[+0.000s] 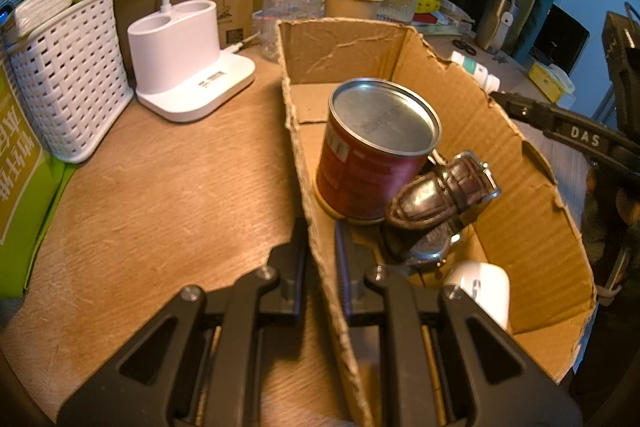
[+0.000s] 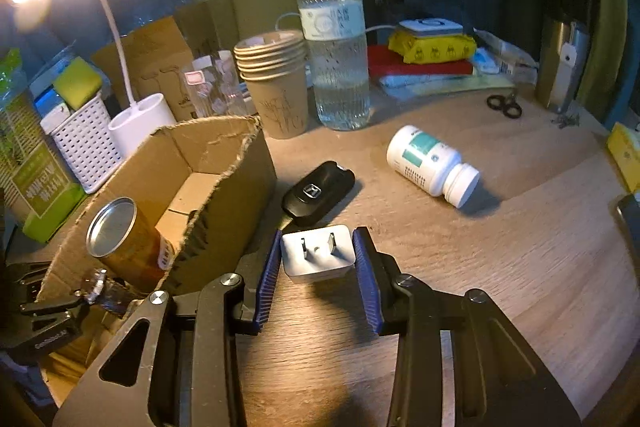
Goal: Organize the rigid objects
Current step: 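Carry the charger plug over the box with the right gripper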
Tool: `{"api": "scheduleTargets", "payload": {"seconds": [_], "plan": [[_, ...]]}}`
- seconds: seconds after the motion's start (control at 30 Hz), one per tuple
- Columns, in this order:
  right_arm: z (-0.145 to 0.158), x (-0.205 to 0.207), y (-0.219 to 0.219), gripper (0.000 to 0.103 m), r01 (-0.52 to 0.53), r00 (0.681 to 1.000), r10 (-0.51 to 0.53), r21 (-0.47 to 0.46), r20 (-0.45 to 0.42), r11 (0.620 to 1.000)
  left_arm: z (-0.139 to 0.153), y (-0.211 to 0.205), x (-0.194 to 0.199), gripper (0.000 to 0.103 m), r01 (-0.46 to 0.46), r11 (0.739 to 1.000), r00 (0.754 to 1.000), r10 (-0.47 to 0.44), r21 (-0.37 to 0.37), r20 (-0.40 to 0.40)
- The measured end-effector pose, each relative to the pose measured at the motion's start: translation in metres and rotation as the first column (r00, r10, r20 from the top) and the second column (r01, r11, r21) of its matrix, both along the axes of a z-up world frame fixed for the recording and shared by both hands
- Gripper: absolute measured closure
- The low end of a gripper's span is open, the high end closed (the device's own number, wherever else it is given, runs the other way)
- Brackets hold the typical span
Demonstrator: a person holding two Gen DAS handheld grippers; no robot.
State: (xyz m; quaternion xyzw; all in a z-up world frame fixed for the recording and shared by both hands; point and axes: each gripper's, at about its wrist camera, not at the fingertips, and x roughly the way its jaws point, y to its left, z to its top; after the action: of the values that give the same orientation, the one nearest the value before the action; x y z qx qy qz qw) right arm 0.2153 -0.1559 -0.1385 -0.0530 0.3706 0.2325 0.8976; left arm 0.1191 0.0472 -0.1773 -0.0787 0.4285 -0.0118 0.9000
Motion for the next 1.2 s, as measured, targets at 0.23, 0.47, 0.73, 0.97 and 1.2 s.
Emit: {"api": "scheduleTargets", "payload": {"seconds": [0.23,0.47,0.73,0.97,1.2], "plan": [[0.019,-0.015,0.004,0.064,-0.019,0.998,0.019,0.006,0.052,1.000,0.000,0.000,0.000,0.088,0.000,1.000,1.000,0.000,0.000,0.000],[0.039,-0.031,0.012,0.064,-0.054,0.993,0.053,0.003,0.103,0.999,0.000,0.000,0.000,0.088,0.000,1.000,1.000,0.000,0.000,0.000],[0.054,-0.043,0.023,0.064,-0.083,0.985,0.080,0.014,0.155,0.996,0.000,0.000,0.000,0.088,0.000,1.000,1.000,0.000,0.000,0.000],[0.058,-0.051,0.038,0.064,-0.129,0.977,0.126,0.008,0.173,0.992,0.000,0.000,0.000,0.088,0.000,1.000,1.000,0.000,0.000,0.000],[0.051,-0.054,0.056,0.064,-0.175,0.971,0.174,-0.003,0.163,0.985,0.000,0.000,0.000,0.088,0.000,1.000,1.000,0.000,0.000,0.000]]}}
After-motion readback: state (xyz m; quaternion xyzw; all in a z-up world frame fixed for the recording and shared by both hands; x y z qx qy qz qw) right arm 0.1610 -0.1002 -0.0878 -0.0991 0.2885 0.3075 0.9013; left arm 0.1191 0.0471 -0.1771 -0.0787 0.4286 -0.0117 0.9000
